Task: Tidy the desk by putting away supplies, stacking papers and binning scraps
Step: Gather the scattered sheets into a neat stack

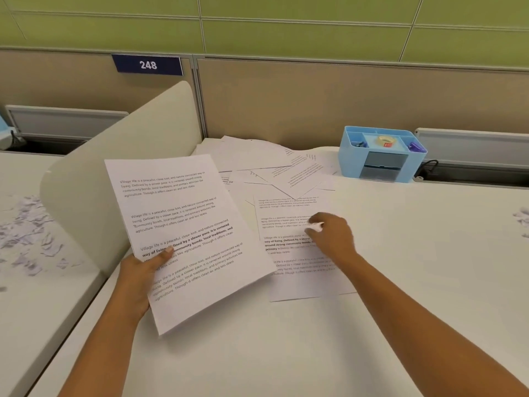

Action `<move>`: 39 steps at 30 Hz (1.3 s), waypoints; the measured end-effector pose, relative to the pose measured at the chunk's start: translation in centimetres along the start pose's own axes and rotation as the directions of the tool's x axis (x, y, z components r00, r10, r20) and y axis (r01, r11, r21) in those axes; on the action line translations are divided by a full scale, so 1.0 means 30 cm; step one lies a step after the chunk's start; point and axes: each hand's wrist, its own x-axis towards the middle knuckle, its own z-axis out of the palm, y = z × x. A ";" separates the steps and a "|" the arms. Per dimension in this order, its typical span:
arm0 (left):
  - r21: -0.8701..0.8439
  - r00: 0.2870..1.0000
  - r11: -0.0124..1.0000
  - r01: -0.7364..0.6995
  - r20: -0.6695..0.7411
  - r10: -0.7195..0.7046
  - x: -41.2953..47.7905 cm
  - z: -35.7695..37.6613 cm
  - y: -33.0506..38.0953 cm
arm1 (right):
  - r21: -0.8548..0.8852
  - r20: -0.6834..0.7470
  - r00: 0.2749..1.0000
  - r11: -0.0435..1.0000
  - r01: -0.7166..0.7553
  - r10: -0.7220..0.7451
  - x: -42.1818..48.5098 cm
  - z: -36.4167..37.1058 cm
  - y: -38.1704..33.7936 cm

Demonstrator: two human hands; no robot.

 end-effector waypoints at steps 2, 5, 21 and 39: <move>0.006 1.000 1.000 0.013 0.001 -0.013 -0.004 -0.004 -0.008 | -0.243 0.080 0.968 0.947 -0.212 0.237 0.016 -0.010 0.029; 0.013 1.000 1.000 0.020 -0.004 -0.020 -0.003 -0.011 -0.014 | -0.353 0.190 0.923 0.901 -0.253 0.334 0.008 0.007 0.035; -0.006 0.998 0.998 0.058 0.008 -0.058 0.021 -0.015 -0.020 | -0.279 0.348 0.938 0.953 0.118 -0.014 0.196 0.044 -0.071; -0.036 0.997 0.997 0.066 0.053 -0.064 0.013 -0.023 -0.013 | -0.488 0.197 0.960 0.829 0.272 -0.200 0.131 0.062 -0.026</move>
